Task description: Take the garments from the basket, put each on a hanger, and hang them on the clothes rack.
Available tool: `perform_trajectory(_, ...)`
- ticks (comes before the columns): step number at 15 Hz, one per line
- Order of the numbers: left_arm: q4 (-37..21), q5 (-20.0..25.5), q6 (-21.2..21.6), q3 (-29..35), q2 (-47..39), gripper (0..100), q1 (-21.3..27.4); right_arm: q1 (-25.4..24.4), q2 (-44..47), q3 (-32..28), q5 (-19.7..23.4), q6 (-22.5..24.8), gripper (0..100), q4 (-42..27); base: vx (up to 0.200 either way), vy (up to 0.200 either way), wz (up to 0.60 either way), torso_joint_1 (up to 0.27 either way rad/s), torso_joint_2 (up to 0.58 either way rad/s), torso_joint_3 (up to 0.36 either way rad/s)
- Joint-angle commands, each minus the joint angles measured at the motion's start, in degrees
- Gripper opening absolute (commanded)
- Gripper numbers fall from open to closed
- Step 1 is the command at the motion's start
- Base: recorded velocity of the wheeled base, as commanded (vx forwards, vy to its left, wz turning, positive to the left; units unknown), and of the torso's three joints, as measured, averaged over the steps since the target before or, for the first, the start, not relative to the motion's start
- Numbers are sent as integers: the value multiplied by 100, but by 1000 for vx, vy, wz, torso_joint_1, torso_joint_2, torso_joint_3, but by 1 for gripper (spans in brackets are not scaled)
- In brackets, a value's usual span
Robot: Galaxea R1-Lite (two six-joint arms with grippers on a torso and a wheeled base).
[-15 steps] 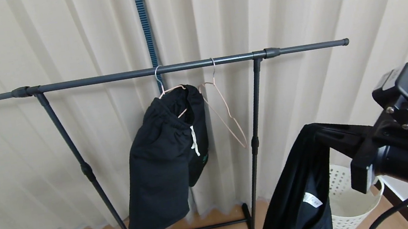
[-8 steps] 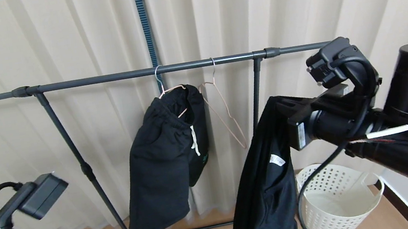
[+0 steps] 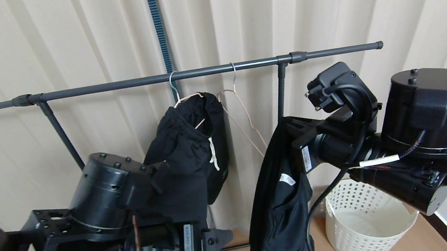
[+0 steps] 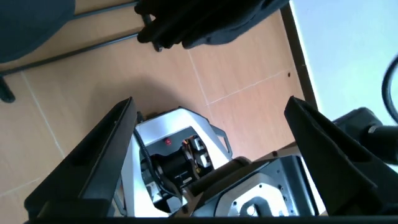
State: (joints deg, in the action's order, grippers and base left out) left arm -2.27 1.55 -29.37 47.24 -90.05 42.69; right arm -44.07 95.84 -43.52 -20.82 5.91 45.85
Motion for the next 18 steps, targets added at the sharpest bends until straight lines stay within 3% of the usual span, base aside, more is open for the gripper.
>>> perform_trajectory(1, 7, -23, -104, 365, -619, 100, 222, -84, -4, 28, -1, -2, 0, 3, 0, 0, 0, 0, 0, 0)
perform_trajectory(3, 33, -32, -122, 541, -865, 100, 468, -330, -31, 72, -1, -143, 0, 3, 0, 0, 0, 0, 0, 0)
perform_trajectory(9, 209, -128, -175, 1051, -1735, 100, 451, -647, -39, 168, -133, -248, 0, 3, 0, 0, 0, 0, 0, 0)
perform_trajectory(13, 209, -331, -192, 1305, -2122, 100, 451, -708, -48, 168, -141, -248, 0, 3, 0, 0, 0, 0, 0, 0)
perform_trajectory(15, 174, -779, -192, 1428, -2412, 100, 415, -708, -83, 160, -141, -248, 0, 3, 0, 0, 0, 0, 0, 0)
perform_trajectory(18, 165, -849, -192, 1367, -2500, 100, 354, -700, -198, 142, -150, -248, 0, 3, 0, 0, 0, 0, 0, 0)
